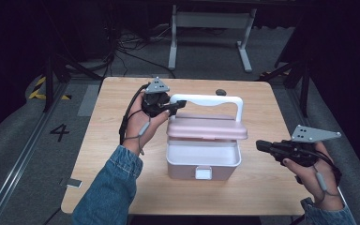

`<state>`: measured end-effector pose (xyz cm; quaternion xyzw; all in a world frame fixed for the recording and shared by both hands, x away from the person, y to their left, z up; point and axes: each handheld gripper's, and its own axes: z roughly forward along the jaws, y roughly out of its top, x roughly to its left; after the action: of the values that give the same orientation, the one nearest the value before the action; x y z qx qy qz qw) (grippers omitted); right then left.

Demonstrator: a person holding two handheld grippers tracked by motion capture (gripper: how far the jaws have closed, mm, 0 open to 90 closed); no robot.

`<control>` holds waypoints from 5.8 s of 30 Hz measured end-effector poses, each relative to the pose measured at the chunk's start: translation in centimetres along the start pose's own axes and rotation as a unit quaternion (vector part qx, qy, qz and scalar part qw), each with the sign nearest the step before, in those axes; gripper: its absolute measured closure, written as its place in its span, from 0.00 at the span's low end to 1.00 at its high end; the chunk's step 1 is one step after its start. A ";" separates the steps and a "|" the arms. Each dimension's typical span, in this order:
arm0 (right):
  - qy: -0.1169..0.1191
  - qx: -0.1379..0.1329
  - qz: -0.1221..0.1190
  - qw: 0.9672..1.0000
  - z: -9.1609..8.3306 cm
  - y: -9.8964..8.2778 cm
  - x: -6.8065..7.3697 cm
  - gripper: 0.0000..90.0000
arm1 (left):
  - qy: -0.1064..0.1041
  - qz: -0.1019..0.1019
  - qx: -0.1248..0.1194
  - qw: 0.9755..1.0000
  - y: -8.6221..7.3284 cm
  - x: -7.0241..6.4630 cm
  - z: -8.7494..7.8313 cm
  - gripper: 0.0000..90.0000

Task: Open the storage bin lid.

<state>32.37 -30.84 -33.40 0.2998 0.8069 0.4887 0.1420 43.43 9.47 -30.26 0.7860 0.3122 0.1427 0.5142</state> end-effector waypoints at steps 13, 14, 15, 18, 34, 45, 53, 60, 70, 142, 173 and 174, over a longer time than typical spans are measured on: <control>0.037 -0.033 0.004 0.999 3.1 0.3 1.3 1.00 | 0.002 0.001 0.001 1.000 0.1 0.2 0.2 0.80; 0.040 -0.040 0.006 0.998 3.2 0.3 1.2 1.00 | 0.003 0.001 0.000 1.000 0.1 0.2 0.2 0.80; 0.040 -0.046 0.010 0.998 3.3 0.3 1.2 1.00 | 0.003 0.001 0.000 1.000 0.1 0.2 0.2 0.80; 0.049 -0.071 0.023 0.996 3.4 0.2 0.8 1.00 | 0.001 0.000 0.001 1.000 0.1 0.1 0.3 0.79; 0.050 -0.105 0.018 0.993 3.9 0.5 0.9 1.00 | 0.001 0.012 -0.001 1.000 0.0 -0.1 0.4 0.65; 0.046 -0.103 0.014 0.994 3.9 0.6 1.0 1.00 | 0.007 0.012 -0.011 1.000 -0.4 0.8 -0.8 0.44; 0.043 -0.107 0.015 0.993 3.8 0.9 0.9 1.00 | 0.017 0.014 -0.024 0.999 -1.0 1.5 -3.6 0.42; 0.041 -0.111 0.018 0.993 3.5 1.0 0.9 1.00 | 0.019 0.037 -0.012 0.999 -2.4 0.6 -6.4 0.41; 0.036 -0.118 0.025 0.992 3.5 1.3 0.8 1.00 | 0.038 0.079 0.014 0.996 -5.0 -0.7 -8.6 0.41; -0.003 -0.120 0.059 0.991 0.7 -0.3 -0.1 0.83 | 0.008 0.106 -0.057 0.993 -1.0 -3.2 -2.4 0.59; -0.042 -0.095 0.063 0.993 0.5 -1.8 -1.2 0.79 | 0.034 0.068 -0.070 0.995 1.8 0.8 0.7 0.63; -0.041 -0.094 0.062 0.993 0.5 -1.8 -1.2 0.79 | 0.033 0.064 -0.069 0.995 1.8 0.9 0.9 0.63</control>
<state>32.95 -31.85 -35.25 0.3548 0.7304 0.5577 0.1720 45.24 8.96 -29.10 0.7620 0.2677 0.2227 0.5460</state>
